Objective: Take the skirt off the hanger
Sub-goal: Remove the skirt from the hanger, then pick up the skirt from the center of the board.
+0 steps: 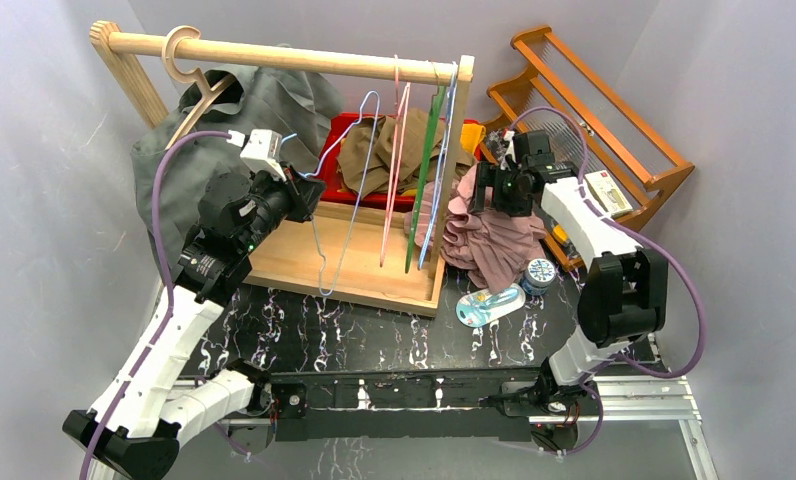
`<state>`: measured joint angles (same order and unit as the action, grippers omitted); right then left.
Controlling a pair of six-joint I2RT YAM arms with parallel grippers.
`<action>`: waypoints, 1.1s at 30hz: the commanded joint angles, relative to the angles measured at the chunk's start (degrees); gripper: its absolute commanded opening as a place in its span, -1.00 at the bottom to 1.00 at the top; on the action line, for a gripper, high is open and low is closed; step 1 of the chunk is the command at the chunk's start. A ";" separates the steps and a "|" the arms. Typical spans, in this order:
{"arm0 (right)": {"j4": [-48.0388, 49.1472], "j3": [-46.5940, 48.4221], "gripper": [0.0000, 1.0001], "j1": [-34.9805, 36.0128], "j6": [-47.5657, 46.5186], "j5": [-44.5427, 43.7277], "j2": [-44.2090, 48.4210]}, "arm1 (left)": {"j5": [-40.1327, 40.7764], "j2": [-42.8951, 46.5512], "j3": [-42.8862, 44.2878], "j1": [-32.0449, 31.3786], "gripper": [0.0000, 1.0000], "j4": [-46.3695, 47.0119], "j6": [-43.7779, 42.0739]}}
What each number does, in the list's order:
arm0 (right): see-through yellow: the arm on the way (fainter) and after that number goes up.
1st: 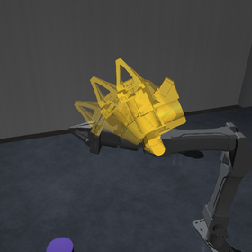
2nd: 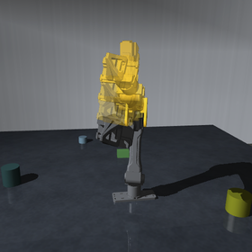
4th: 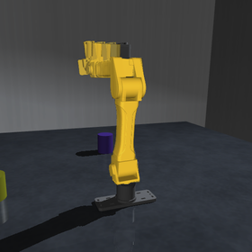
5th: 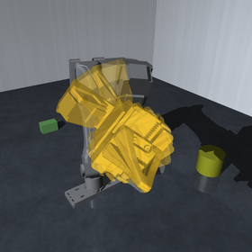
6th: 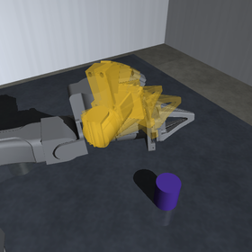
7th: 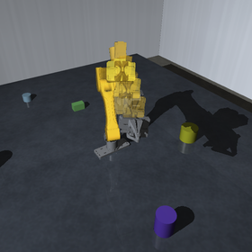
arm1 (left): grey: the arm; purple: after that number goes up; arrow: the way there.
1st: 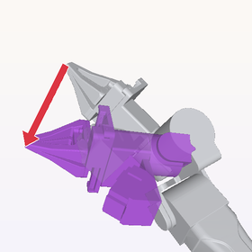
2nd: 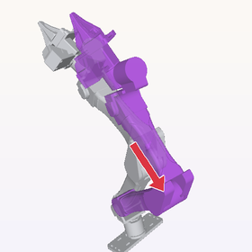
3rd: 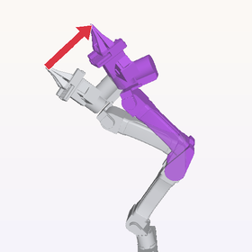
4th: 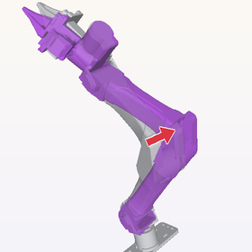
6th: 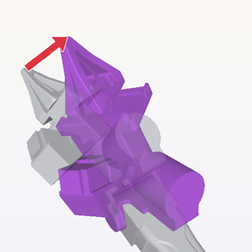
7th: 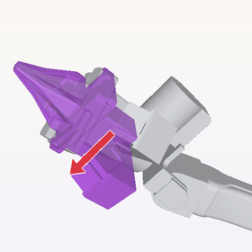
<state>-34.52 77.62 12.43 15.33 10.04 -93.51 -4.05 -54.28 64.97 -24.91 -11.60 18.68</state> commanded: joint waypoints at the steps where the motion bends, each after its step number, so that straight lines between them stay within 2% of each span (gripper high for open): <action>1: -6.37 3.56 0.91 1.19 -5.07 -7.95 7.24 | -1.60 0.58 1.50 0.21 -1.00 1.64 -1.16; 4: -6.08 1.75 0.97 1.45 -9.35 -10.17 11.91 | -2.11 0.79 1.05 0.21 -1.00 2.15 -2.08; 6: -3.98 -1.00 0.97 1.85 -13.33 -8.68 15.81 | -2.34 0.92 0.69 0.21 -1.00 2.63 -2.76; 12: 7.16 -16.49 0.97 5.10 -34.43 -5.09 27.38 | 0.41 2.83 -0.07 -3.04 -1.00 2.50 -6.59; 19: 6.86 -21.22 0.97 6.04 -56.03 4.50 26.76 | 4.42 5.88 -0.85 -5.94 -1.00 1.35 -9.09; 23: 17.12 -26.59 0.97 6.03 -58.20 9.54 24.43 | 5.66 6.98 -1.19 -6.21 -1.00 0.79 -8.13; 26: 19.23 -26.29 0.97 6.03 -58.40 12.83 20.27 | 5.05 7.29 -0.89 -6.21 -1.00 0.51 -7.39; 30: 25.56 -29.53 0.97 6.00 -57.63 12.90 15.49 | 5.14 7.14 -0.46 -6.21 -1.00 0.01 -7.25; 33: 37.11 -34.78 0.97 6.12 -55.52 11.21 14.51 | 5.20 6.56 -0.14 -6.21 -1.00 -0.16 -7.03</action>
<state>-12.97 47.79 18.39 -40.64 20.25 -78.26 0.40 -47.92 64.16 -30.87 -12.12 11.38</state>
